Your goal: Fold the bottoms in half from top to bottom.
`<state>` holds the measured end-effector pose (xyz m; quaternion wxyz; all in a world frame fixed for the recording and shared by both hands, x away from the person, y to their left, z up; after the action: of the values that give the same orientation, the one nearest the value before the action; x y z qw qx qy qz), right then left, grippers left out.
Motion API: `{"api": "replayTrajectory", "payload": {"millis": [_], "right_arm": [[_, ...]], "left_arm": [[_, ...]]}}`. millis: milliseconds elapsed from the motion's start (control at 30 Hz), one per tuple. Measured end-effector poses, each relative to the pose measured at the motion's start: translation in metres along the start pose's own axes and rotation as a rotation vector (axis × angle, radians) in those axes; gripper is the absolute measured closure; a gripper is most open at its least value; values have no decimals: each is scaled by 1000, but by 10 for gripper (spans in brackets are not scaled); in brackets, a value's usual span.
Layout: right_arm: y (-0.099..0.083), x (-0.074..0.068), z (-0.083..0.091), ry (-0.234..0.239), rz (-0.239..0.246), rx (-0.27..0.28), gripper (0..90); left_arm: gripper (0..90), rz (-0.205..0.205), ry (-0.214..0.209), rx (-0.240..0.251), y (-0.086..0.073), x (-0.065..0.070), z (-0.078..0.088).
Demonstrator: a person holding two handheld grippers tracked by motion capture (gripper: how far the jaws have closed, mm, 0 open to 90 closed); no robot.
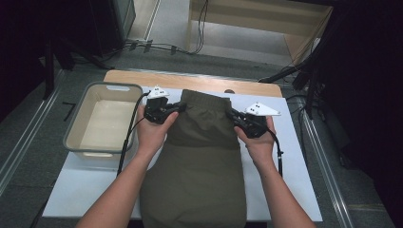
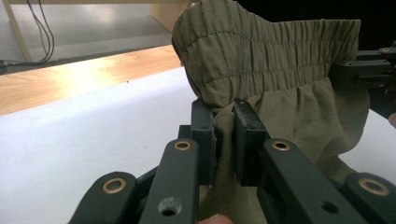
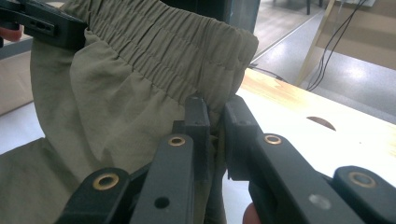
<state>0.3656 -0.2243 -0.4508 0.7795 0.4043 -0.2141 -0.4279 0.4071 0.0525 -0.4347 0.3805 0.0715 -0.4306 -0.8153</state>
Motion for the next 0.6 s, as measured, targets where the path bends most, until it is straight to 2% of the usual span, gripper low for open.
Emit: {"api": "replayTrajectory", "payload": {"millis": [600], "right_arm": [[-18, -12, 18, 17, -2, 26, 800]], "left_arm": [[797, -28, -17, 17, -16, 19, 12]]}}
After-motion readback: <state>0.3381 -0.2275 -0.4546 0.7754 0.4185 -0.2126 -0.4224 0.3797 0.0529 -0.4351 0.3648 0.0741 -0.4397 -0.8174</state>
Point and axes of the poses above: each handheld gripper's, and its own axes: z roughly backward along the jaws, y roughly out of its top, x roughly to its right, the point moved 3 cm from there along -z, roughly forward along the jaws, and after that the axes turned 12 degrees about -x, right-handed, at the moved point
